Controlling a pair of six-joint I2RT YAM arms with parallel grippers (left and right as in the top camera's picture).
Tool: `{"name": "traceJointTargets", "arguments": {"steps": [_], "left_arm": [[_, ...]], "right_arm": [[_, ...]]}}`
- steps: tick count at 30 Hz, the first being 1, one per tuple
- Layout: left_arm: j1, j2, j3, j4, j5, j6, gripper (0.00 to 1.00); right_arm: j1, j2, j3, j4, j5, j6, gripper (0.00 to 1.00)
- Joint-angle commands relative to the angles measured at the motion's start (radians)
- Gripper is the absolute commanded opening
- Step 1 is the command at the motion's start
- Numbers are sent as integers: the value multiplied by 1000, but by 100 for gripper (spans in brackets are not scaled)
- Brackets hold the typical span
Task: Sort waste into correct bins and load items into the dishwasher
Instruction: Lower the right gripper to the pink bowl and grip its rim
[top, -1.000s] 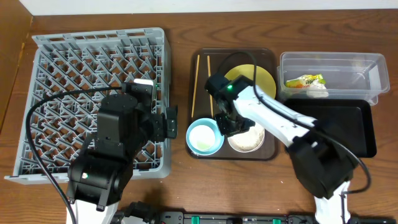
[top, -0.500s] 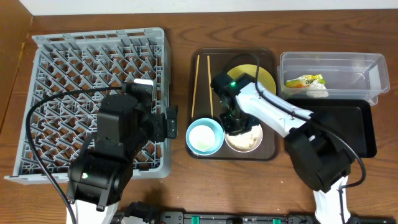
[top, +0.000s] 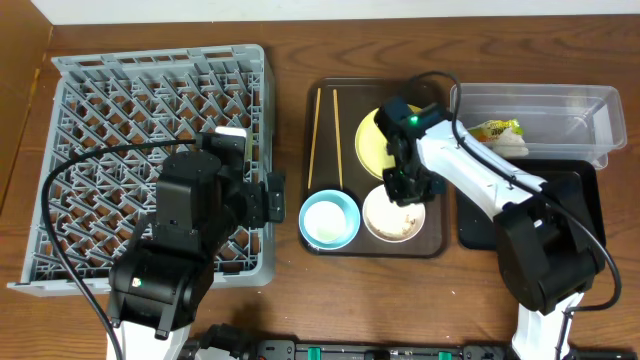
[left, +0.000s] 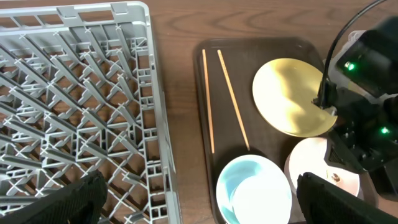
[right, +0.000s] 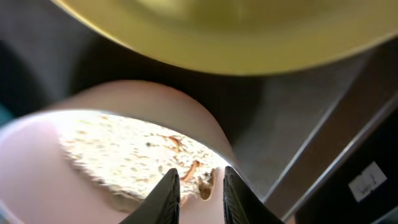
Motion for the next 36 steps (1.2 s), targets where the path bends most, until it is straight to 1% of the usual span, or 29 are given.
{"name": "traceJointTargets", "arguments": {"steps": [1, 6, 9, 12, 14, 17, 20, 23, 26, 32, 33, 36], "left_arm": [[4, -2, 21, 0, 10, 5, 98], [4, -2, 21, 0, 10, 5, 98], [4, -2, 21, 0, 10, 5, 98], [4, -2, 21, 0, 10, 5, 98], [4, -2, 21, 0, 10, 5, 98], [4, -2, 21, 0, 10, 5, 98], [4, -2, 21, 0, 10, 5, 98], [4, -2, 21, 0, 10, 5, 98], [4, -2, 21, 0, 10, 5, 98], [4, -2, 21, 0, 10, 5, 98], [4, -2, 21, 0, 10, 5, 98], [4, -2, 21, 0, 10, 5, 98]], "right_arm": [[-31, -10, -3, 18, 47, 3, 22], [-55, -56, 17, 27, 48, -9, 22], [-34, -113, 17, 42, 15, -52, 26], [22, -161, 17, 53, -58, -95, 31], [70, -167, 17, 54, -56, -95, 35], [140, -148, 8, 65, -30, -90, 43], [197, -103, -1, 79, 18, -54, 45], [225, -47, -1, 84, 86, -11, 44], [228, -7, -1, 92, 78, -11, 41], [211, 24, -1, 89, 84, 17, 17], [208, 24, -1, 91, 85, 33, 16], [195, 27, -2, 100, 87, 50, 18]]}}
